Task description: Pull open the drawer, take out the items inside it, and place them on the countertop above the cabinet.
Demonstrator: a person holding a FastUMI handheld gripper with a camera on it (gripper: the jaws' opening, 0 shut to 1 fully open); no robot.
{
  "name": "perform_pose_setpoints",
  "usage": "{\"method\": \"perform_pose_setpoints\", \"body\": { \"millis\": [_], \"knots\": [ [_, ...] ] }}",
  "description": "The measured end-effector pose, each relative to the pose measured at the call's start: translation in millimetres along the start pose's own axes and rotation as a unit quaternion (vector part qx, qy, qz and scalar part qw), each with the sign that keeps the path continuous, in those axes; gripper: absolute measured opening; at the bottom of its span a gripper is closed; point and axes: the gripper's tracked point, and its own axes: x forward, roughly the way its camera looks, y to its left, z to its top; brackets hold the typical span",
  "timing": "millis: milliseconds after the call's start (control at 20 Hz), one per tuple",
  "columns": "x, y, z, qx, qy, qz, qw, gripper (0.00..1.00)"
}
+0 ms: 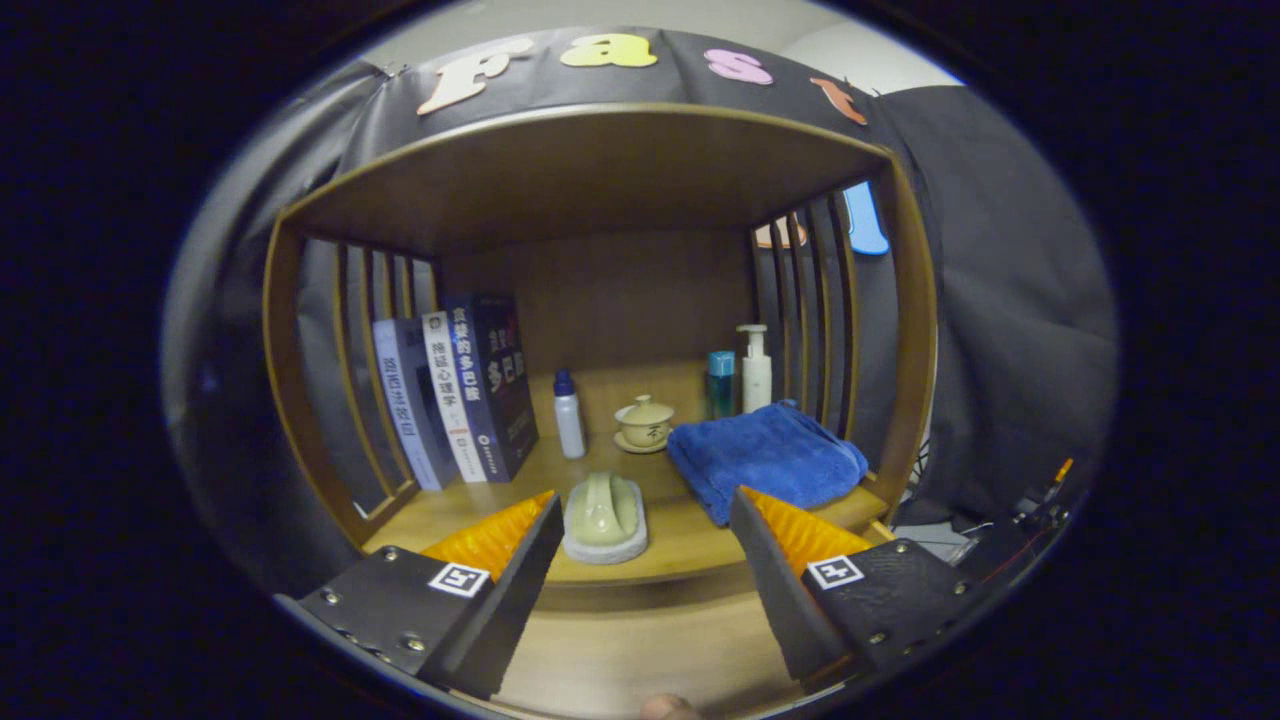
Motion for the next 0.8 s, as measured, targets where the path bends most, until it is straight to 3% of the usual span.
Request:
{"method": "perform_pose_setpoints", "body": {
  "millis": [500, 800],
  "knots": [
    [-112, -26, 1, -0.037, -0.027, -0.003, 0.999, 0.99],
    [-153, -51, -66, -0.023, -0.023, -0.028, 0.999, 0.99]
  ]
}}
